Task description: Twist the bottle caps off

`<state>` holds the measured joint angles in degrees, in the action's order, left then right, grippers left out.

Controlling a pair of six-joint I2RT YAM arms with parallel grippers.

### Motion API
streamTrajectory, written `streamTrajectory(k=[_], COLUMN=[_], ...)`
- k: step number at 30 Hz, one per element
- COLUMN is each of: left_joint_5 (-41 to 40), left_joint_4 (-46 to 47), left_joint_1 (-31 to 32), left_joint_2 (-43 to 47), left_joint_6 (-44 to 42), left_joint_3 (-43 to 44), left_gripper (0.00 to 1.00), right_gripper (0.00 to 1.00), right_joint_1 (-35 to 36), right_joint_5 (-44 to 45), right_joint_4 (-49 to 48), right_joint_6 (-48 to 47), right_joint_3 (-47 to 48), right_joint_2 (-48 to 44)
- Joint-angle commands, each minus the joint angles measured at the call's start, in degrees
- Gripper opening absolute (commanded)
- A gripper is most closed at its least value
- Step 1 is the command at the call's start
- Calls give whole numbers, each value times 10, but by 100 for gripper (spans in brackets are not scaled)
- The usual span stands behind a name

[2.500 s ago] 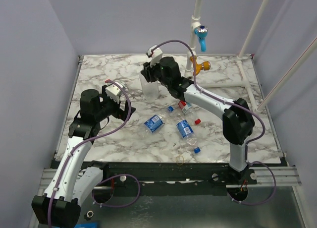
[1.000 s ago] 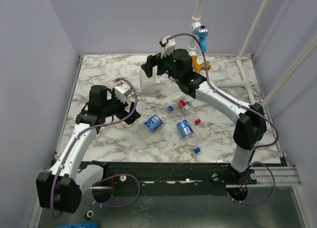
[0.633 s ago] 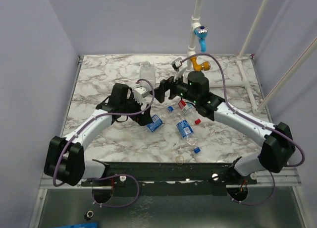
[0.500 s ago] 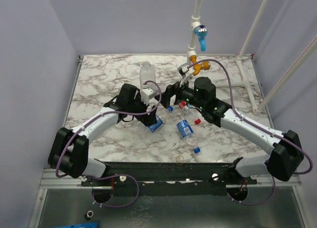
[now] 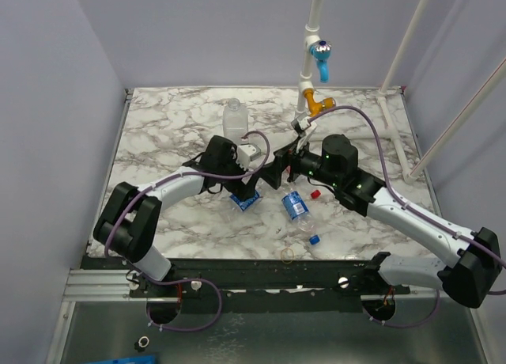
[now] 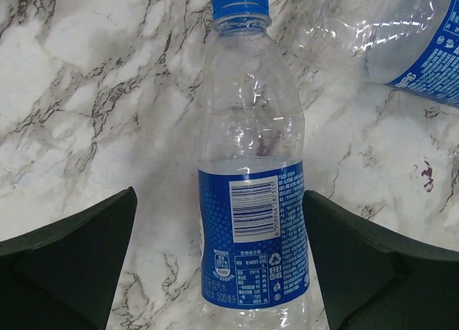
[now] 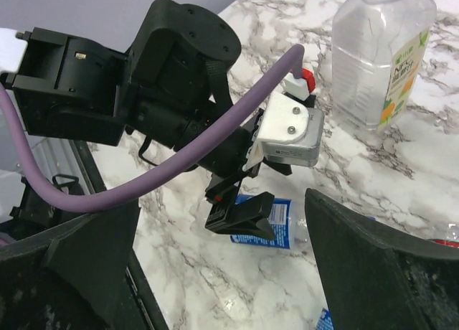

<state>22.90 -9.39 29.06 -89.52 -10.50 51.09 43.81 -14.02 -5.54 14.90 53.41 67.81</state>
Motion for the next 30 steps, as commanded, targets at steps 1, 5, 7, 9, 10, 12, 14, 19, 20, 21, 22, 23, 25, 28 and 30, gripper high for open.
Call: streamTrajectory(k=[1,5,7,9,10,12,14,19,20,21,22,23,25,28,30], left_joint_5=[29,60,64,61,60,59,51,49,47,45,43,39,30,22,22], left_joint_4=[-4,-25,-27,-29,-31,-33,-37,-55,-56,-58,-59,-61,-69,-92,-110], left_joint_1=[9,14,17,20,21,21,22,30,32,32,33,33,32,33,32], left_joint_2=[-19,-32,-39,-45,-47,-49,-52,-46,-45,-41,-36,-31,-18,6,26], left_joint_6=[-29,-56,-69,-75,-77,-85,-88,-99,-100,-101,-102,-103,-102,-91,-76], left_joint_3=[-4,-5,-9,-7,-5,-4,-1,-3,-5,-7,-9,-11,-10,-1,9], left_gripper=[99,99,99,98,96,90,79,55,53,50,46,43,33,24,20], right_gripper=[100,100,100,100,100,98,97,96,96,95,95,95,95,95,95], right_joint_1=[4,4,3,4,3,3,4,4,4,4,3,4,4,4,4], right_joint_5=[2,23,34,41,44,51,59,77,82,87,91,94,101,110,116], right_joint_4=[40,54,54,75,79,85,90,98,100,102,104,106,106,109,112], right_joint_6=[-18,-21,-19,-18,-17,-13,-10,-10,-11,-10,-11,-11,-11,-9,-7], right_joint_3=[-3,-11,-18,-20,-19,-18,-18,-12,-10,-5,-2,2,8,22,34], right_joint_2=[-21,-34,-50,-63,-68,-78,-84,-85,-83,-82,-80,-79,-79,-79,-76])
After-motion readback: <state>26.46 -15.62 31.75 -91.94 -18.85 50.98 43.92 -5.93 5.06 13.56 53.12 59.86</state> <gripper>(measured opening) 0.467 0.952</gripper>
